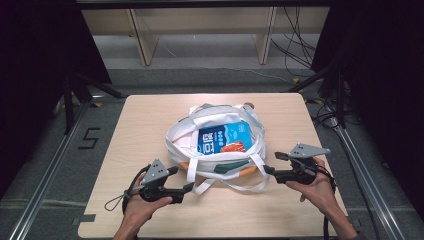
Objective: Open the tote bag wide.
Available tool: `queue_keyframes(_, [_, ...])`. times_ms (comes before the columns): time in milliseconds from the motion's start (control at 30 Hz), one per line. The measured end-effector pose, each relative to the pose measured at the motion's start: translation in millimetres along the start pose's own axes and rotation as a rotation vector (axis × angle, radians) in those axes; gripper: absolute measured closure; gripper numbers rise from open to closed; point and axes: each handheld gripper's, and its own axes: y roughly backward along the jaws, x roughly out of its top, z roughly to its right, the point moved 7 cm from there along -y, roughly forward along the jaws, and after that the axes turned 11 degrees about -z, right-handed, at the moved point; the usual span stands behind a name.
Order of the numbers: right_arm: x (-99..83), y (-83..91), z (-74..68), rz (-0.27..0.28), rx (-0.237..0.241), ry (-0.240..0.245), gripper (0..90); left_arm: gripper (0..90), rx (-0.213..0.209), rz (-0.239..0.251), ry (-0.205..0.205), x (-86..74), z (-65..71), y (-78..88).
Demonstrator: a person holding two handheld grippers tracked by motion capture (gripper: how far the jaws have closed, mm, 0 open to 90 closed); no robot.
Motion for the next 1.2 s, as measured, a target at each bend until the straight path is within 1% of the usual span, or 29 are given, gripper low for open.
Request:
queue_keyframes(67, [-6.4, 0.1, -1.3, -0.003, -0.001, -0.006, 33.4, 22.5, 0.000, 0.008, 0.012, -5.3, 0.0, 1.4])
queue_keyframes(133, [-13.3, 1.6, -3.1, -0.016, 0.005, -0.033, 33.2, 22.5, -0.004, 0.007, 0.035, -11.0, 0.9, 2.0])
queue_keyframes(200, [-19.4, 1.1, -1.6, -0.021, -0.001, -0.024, 33.1, 22.4, -0.004, 0.012, 0.043, -15.4, 1.5, 1.6])
queue_keyframes(233, [-22.4, 2.1, -2.4, -0.027, -0.003, -0.041, 33.0, 22.4, -0.003, 0.007, 0.046, -18.7, 1.8, 1.9])
queue_keyframes(267, [-25.2, 2.6, -1.1, -0.028, -0.005, -0.029, 32.8, 22.4, -0.004, 0.005, 0.045, -20.3, 2.2, 1.8])
queue_keyframes(333, [-29.9, 3.7, -2.3, -0.040, 0.000, -0.046, 31.6, 22.4, -0.005, 0.005, 0.042, -24.3, 3.8, 1.1])
queue_keyframes(367, [-31.2, 3.8, -1.6, -0.032, -0.010, -0.046, 31.4, 22.4, -0.013, 0.000, 0.022, -25.8, 4.4, 0.6])
queue_keyframes(400, [-34.2, 4.3, -3.4, -0.047, 0.001, -0.063, 31.0, 22.3, -0.017, 0.006, 0.035, -26.9, 6.7, -0.5])
queue_keyframes(433, [-34.7, 4.1, -0.3, -0.040, -0.010, -0.024, 30.7, 22.1, -0.007, -0.006, 0.030, -29.6, 7.3, -0.4])
queue_keyframes(467, [-37.2, 4.6, -3.1, -0.047, -0.003, -0.050, 30.6, 21.9, -0.008, -0.003, 0.036, -30.9, 8.5, -1.1])
queue_keyframes(533, [-40.4, 3.6, -4.5, -0.045, -0.002, -0.040, 30.4, 20.3, -0.007, -0.005, 0.003, -33.0, 8.3, -1.7])
queue_keyframes(567, [-41.5, 3.0, -5.3, -0.042, -0.006, -0.040, 30.2, 20.2, -0.004, 0.004, 0.008, -33.9, 9.4, -2.5])
queue_keyframes(600, [-43.6, 2.5, -5.7, -0.047, -0.006, -0.029, 29.7, 20.1, 0.010, -0.012, 0.009, -36.7, 8.8, -1.7])
queue_keyframes(633, [-46.0, 1.9, -7.9, -0.056, 0.003, -0.030, 29.3, 20.0, 0.002, -0.005, 0.031, -38.8, 10.4, -2.2])
queue_keyframes(667, [-48.4, 1.8, -10.1, -0.063, -0.009, -0.038, 28.9, 20.0, 0.002, -0.004, 0.032, -39.8, 10.7, -2.3])
queue_keyframes(700, [-48.8, 1.8, -8.7, -0.060, -0.013, -0.004, 28.9, 19.9, 0.002, -0.002, 0.036, -41.6, 11.9, -2.5])
queue_keyframes(733, [-50.8, 1.7, -12.3, -0.063, 0.001, -0.030, 28.8, 19.9, 0.001, -0.005, 0.033, -43.5, 13.0, -2.9])
queue_keyframes(767, [-52.3, 2.4, -11.8, -0.069, -0.003, -0.017, 28.8, 19.7, -0.005, -0.005, 0.032, -45.1, 14.8, -3.9])
queue_keyframes(800, [-54.6, 3.0, -14.8, -0.077, -0.001, -0.036, 28.9, 19.3, -0.007, -0.014, 0.028, -47.5, 16.2, -4.8])
queue_keyframes(833, [-55.6, 2.3, -13.7, -0.070, -0.008, -0.015, 28.9, 18.8, -0.013, -0.017, 0.029, -49.4, 18.1, -5.9])
queue_keyframes(867, [-58.2, 2.1, -16.6, -0.079, -0.001, -0.029, 28.8, 18.6, -0.016, -0.028, 0.025, -52.4, 20.0, -6.2])
queue_keyframes(933, [-62.7, 1.3, -18.2, -0.092, 0.004, -0.006, 28.8, 18.5, -0.022, -0.039, 0.017, -55.3, 22.4, -7.1])
queue_keyframes(967, [-65.0, 2.4, -21.8, -0.105, 0.013, -0.036, 28.7, 18.2, -0.022, -0.044, 0.016, -56.5, 23.4, -7.8])
queue_keyframes(1000, [-66.1, 2.1, -20.5, -0.097, 0.017, -0.007, 28.8, 18.0, -0.013, -0.049, 0.010, -57.2, 23.1, -7.9])
queue_keyframes(1033, [-67.5, 2.2, -21.2, -0.103, 0.026, -0.004, 28.8, 17.6, -0.018, -0.045, -0.011, -56.7, 22.6, -8.2])
queue_keyframes(1067, [-69.5, 2.5, -21.7, -0.106, 0.001, -0.018, 28.8, 17.0, -0.018, -0.050, -0.007, -57.3, 22.7, -8.6])
queue_keyframes(1133, [-72.8, 1.2, -23.0, -0.114, 0.018, -0.002, 28.8, 16.6, -0.020, -0.051, 0.019, -57.9, 24.2, -10.3])
queue_keyframes(1167, [-74.8, 2.6, -26.3, -0.126, 0.014, -0.040, 28.8, 16.4, -0.012, -0.051, 0.017, -57.9, 24.3, -10.5])
queue_keyframes(1200, [-75.1, 1.4, -24.7, -0.118, 0.006, -0.020, 28.8, 16.3, -0.015, -0.063, 0.012, -59.1, 23.6, -10.8])
